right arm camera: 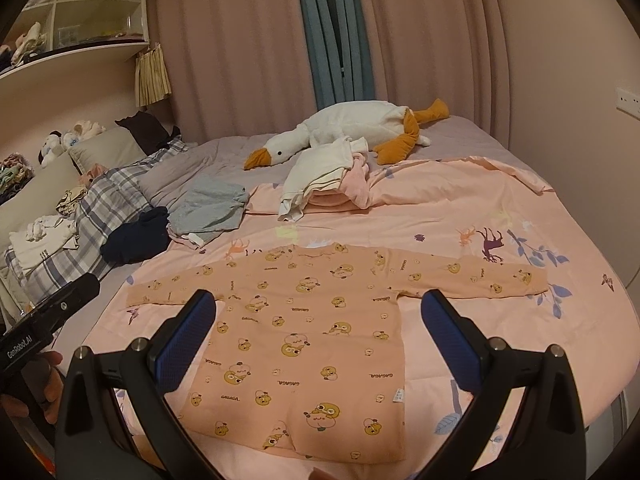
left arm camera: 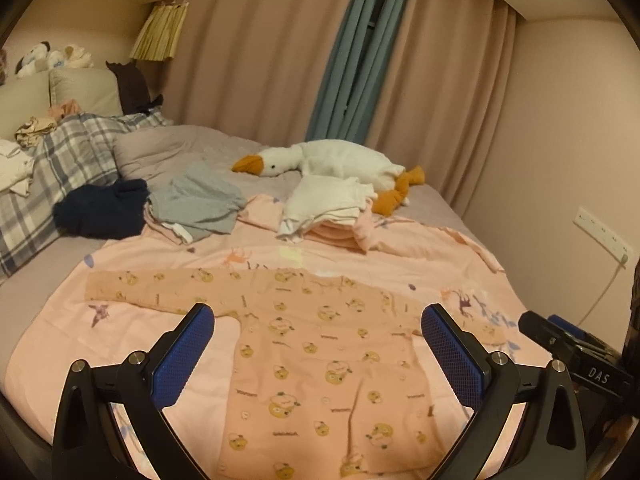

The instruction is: Fold small clothes

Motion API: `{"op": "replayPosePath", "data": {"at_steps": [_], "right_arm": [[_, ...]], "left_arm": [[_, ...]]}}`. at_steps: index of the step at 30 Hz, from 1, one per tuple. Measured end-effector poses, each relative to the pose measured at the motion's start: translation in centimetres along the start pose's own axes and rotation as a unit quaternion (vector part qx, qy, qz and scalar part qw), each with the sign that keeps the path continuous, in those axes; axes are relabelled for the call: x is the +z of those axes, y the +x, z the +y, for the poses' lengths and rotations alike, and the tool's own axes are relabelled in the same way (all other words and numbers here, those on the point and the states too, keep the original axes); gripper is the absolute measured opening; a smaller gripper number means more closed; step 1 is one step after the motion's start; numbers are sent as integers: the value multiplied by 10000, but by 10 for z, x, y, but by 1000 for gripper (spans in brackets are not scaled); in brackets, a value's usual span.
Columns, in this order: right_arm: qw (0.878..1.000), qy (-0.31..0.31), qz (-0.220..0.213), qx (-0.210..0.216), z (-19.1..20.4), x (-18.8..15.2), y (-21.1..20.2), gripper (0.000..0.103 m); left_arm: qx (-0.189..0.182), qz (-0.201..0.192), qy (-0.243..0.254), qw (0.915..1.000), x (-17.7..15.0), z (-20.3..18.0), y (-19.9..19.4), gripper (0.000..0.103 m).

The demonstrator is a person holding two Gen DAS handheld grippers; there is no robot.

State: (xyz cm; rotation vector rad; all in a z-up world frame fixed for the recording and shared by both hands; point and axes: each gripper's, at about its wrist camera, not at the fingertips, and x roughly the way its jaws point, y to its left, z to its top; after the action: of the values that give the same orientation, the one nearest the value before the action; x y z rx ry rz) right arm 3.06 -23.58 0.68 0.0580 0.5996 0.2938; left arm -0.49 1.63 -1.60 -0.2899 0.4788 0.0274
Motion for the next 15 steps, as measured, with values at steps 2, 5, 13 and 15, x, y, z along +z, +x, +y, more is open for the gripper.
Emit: {"op": "replayPosePath", "data": {"at_steps": [2, 5, 13, 15], "right_arm": [[10000, 8, -15, -82, -1, 0, 0, 103], [9997, 15, -38, -243, -3, 3, 2, 103], [9995, -48, -58, -296, -2, 4, 3, 103], [9997, -73, -52, -238, -2, 4, 3, 103]], "left_arm": [[31, 9, 36, 10000, 0, -2, 2, 103], [-44, 38, 69, 10000, -1, -4, 3, 103], [-81, 108, 182, 9997, -2, -11, 5, 103], [-66, 130, 168, 9998, -2, -10, 6, 103]]}}
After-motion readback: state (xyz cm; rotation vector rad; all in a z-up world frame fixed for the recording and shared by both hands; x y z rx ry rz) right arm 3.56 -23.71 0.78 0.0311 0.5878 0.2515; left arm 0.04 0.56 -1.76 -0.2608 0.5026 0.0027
